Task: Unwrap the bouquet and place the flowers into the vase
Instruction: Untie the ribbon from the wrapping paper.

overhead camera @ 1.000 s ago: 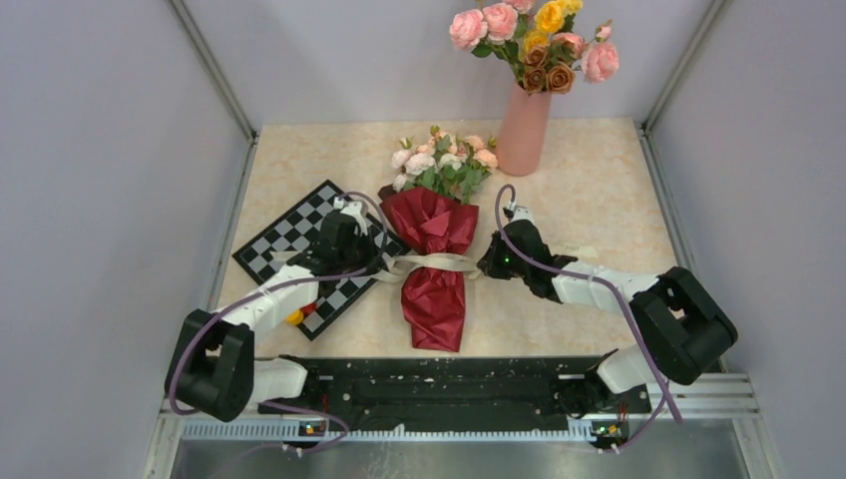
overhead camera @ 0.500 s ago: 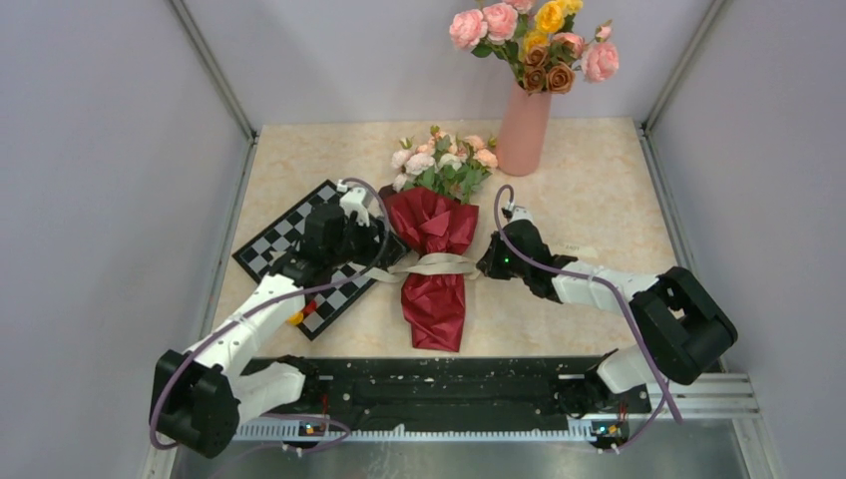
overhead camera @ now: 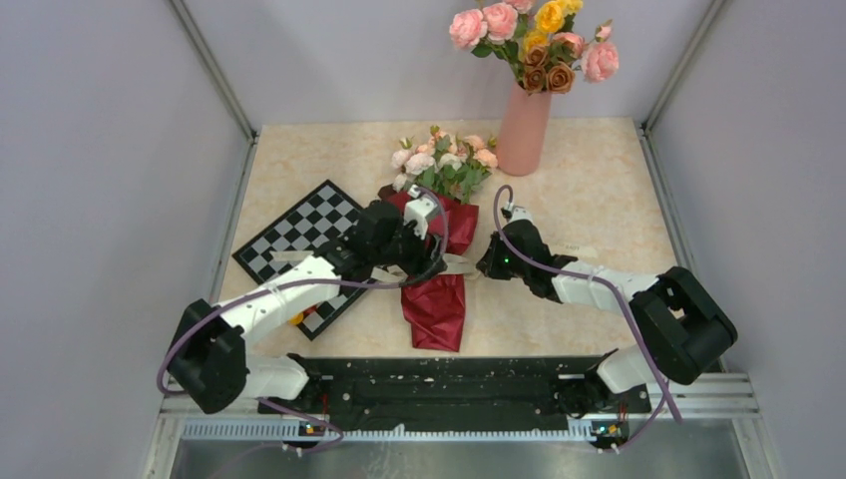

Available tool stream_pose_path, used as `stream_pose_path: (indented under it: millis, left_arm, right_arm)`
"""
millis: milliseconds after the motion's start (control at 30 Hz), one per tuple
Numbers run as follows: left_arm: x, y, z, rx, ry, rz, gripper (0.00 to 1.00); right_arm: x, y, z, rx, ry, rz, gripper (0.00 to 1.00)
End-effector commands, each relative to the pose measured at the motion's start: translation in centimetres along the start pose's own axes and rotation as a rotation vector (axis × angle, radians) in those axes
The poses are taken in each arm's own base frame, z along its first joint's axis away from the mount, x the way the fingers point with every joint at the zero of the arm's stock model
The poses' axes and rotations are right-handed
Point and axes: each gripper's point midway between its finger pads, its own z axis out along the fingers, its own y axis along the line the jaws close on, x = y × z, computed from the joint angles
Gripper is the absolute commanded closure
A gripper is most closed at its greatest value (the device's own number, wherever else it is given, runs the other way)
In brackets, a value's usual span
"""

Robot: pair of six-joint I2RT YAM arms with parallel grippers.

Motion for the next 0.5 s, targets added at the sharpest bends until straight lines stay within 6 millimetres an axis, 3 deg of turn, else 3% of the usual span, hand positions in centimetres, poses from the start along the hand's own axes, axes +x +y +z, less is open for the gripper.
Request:
stream_pose_path:
  millis: [0,167,467]
  left_arm:
    - [-1.4,-0.6,1.1,-0.016,0.001,0.12,0.36]
    - [0.3,-0.9,2.6,-0.058,0.107,0.172,0.39]
    - [1.3,-0.4,4.0,-0.085,0.159,0.219,0.42]
  right_arm:
    - [-1.6,1.0,-0.1,-0.033,-0.04,-0.004,1.0]
    - [-1.5,1.1,0.1,-0.038,-0.033,-0.002,1.0]
    - [-1.5,1.1,0.3,-0.039,-0.033,-0.002,1.0]
